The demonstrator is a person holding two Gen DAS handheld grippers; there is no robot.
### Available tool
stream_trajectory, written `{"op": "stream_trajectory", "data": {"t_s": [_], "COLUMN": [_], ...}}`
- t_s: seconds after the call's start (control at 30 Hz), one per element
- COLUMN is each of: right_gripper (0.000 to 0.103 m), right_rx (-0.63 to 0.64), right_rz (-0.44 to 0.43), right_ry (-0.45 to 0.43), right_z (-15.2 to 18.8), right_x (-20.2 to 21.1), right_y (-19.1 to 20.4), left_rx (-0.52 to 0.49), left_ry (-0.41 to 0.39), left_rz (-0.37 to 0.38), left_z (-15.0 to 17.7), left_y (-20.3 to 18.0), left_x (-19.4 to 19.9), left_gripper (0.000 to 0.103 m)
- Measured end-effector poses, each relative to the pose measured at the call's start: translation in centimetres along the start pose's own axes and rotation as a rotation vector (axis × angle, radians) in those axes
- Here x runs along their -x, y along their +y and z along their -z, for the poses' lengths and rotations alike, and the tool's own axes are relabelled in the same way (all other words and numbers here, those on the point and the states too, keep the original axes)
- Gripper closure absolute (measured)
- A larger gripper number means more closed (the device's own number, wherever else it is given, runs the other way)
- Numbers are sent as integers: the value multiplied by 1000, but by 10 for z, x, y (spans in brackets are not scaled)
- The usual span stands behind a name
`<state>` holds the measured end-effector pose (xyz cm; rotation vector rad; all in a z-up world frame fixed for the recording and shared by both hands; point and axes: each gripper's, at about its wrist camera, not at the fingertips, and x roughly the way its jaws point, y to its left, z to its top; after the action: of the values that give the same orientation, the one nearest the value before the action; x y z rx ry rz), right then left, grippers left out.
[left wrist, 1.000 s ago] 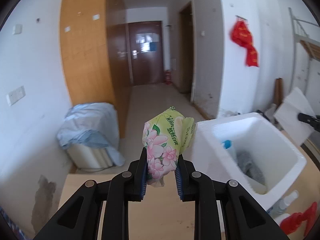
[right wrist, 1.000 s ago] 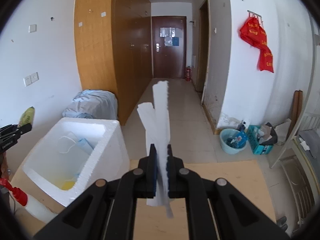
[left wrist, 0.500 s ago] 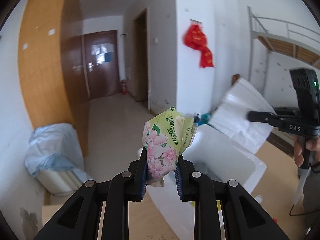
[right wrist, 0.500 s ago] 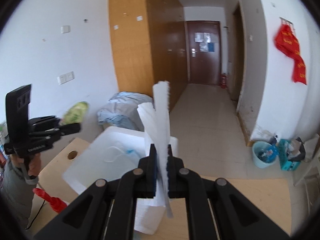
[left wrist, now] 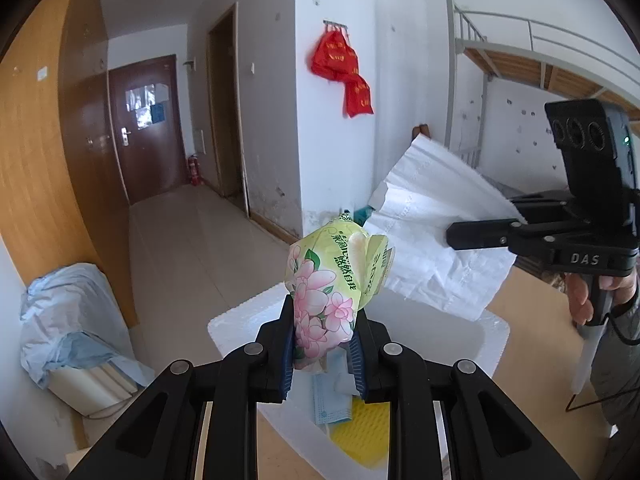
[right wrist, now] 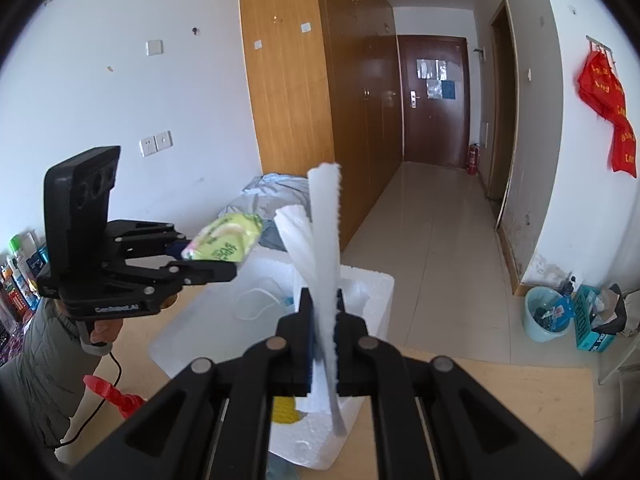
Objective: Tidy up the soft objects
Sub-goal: 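Carry the tissue pack and white tissue over the white foam box with both grippers, then open the left gripper to drop the tissue pack into the box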
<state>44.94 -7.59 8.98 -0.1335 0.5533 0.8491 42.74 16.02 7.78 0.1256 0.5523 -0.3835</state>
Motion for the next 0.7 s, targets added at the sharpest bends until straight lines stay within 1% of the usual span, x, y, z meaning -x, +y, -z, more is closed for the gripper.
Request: {"op": "stream_trajectory", "data": {"t_s": [0.33, 0.53, 0.63, 0.7], "right_gripper": [94, 94, 94, 94], "right_rx": [-7, -12, -9, -11], "right_rz": [17, 9, 9, 9], "right_ry": [6, 9, 12, 13], "right_z": [1, 4, 4, 3], "right_x": [-1, 0, -1, -1], "right_y": [-1, 0, -1, -1], "left_rx": [-26, -30, -43, -44], "left_ry": [36, 59, 65, 66], "left_rz": [33, 51, 44, 57], "left_z": [-2, -5, -7, -9], "left_y": [-5, 2, 1, 1], "left_x": [-16, -23, -28, -30], "left_gripper": [78, 77, 71, 60]}}
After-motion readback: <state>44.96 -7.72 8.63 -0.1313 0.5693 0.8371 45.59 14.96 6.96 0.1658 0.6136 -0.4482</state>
